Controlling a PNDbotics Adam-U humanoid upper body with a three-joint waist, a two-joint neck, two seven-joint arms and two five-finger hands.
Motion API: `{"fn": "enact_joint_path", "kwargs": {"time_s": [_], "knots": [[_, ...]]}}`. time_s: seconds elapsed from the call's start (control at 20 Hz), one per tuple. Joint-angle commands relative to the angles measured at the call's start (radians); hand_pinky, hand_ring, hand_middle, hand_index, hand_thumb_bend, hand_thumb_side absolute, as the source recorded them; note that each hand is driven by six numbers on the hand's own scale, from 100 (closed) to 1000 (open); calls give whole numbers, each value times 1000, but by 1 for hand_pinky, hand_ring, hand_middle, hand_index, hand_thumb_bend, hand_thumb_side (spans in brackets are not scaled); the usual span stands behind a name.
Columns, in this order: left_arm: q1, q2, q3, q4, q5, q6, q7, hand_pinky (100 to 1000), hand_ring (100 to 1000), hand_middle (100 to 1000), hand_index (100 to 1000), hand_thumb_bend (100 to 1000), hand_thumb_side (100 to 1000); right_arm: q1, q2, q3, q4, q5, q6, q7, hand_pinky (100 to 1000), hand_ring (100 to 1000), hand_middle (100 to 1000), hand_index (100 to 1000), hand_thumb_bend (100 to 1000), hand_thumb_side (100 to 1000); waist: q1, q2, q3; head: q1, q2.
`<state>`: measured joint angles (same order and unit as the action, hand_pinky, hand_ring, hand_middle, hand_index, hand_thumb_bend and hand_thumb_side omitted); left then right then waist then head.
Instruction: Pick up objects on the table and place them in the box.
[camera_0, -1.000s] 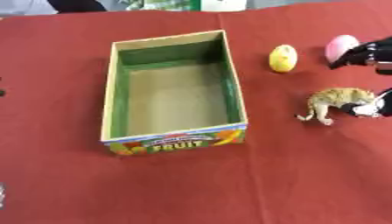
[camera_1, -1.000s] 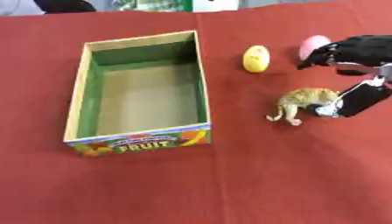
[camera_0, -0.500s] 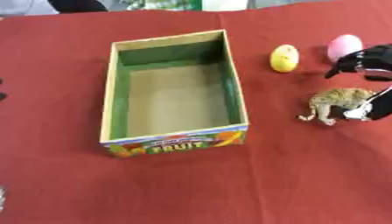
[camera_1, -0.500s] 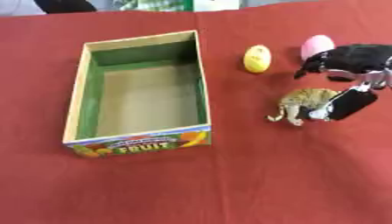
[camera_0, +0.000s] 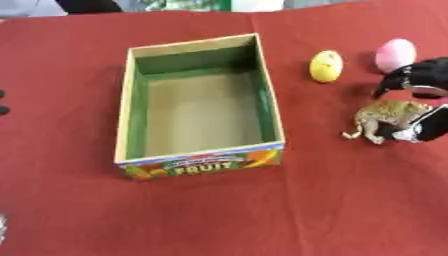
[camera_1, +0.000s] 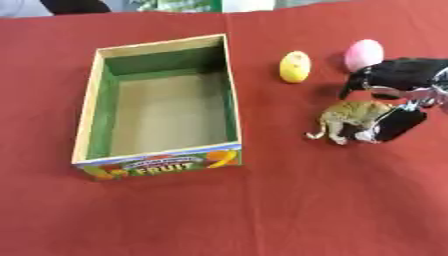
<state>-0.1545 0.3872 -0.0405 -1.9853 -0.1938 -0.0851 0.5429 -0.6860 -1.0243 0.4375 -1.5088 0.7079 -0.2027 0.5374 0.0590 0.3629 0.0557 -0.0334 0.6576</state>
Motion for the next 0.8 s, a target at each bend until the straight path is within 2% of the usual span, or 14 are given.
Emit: {"fn": "enact_joint_path", "kwargs": {"time_s": [0.05,0.3,0.65,0.8], "knots": [[-9,14,4,-15,3,-1,-3,517,604,669,729,100,877,-11,-18,-11,2,8,-5,-12,813,855,737,807,305,590,-2,-16,2,-2,-13],[-10,14,4,-15,3,0,-4,517,604,668,729,100,872,-9,-16,-7,3,5,-6,-31,789,831,672,761,271,563,-3,-14,2,-3,-13],[-11,13,3,-15,4,0,-4,517,605,667,730,100,872,-11,-7,0,16,6,-12,-26,775,815,643,748,232,515,-3,-13,6,-3,-15],[-11,13,3,-15,4,-1,-4,517,605,667,730,100,871,-13,-3,-1,22,8,-13,-29,760,795,593,706,147,468,-3,-12,7,-4,-17]]}}
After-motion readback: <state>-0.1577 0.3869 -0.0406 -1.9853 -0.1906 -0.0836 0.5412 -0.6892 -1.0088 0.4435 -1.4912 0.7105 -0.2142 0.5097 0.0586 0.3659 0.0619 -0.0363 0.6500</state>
